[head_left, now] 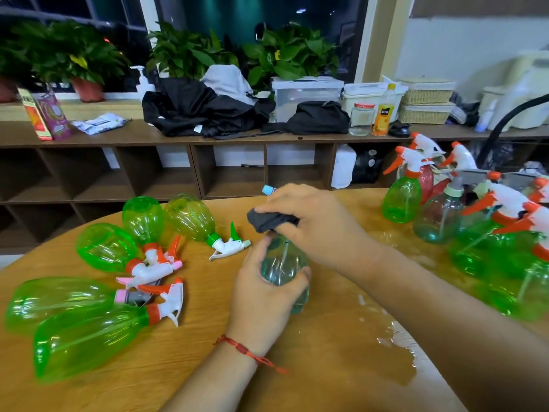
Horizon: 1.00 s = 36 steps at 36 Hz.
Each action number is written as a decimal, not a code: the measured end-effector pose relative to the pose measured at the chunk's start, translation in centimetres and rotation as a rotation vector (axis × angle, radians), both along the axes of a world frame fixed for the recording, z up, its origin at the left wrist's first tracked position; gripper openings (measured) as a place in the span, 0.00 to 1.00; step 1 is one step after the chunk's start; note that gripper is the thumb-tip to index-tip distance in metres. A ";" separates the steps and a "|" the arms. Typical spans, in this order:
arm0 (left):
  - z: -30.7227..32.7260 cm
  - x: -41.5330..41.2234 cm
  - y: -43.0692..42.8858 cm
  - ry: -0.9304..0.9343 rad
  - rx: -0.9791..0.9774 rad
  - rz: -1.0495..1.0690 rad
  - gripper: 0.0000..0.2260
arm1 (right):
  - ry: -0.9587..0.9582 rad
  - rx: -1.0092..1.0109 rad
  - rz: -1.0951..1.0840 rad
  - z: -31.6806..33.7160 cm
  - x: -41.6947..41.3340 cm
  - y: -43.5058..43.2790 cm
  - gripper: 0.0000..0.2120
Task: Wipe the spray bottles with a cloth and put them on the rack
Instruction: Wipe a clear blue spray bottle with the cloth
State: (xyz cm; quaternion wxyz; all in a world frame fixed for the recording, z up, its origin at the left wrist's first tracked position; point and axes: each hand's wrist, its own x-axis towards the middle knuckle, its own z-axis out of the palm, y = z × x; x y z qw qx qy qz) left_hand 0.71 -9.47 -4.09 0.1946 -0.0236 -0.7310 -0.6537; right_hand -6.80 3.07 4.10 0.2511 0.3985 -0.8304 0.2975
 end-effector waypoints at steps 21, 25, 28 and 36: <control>0.9 0.1 -0.7 -0.025 0.086 0.031 0.30 | -0.114 0.174 0.044 2.3 -1.0 3.7 0.20; 1.1 0.2 -0.7 -0.011 0.078 0.018 0.30 | -0.008 0.117 -0.007 2.2 -1.0 3.7 0.22; 1.2 0.4 -0.7 -0.007 0.083 0.022 0.29 | 0.000 0.209 -0.006 1.1 -0.7 3.5 0.23; 1.2 0.3 -0.6 -0.011 0.098 -0.025 0.30 | -0.126 -0.170 0.006 3.4 -1.2 4.0 0.20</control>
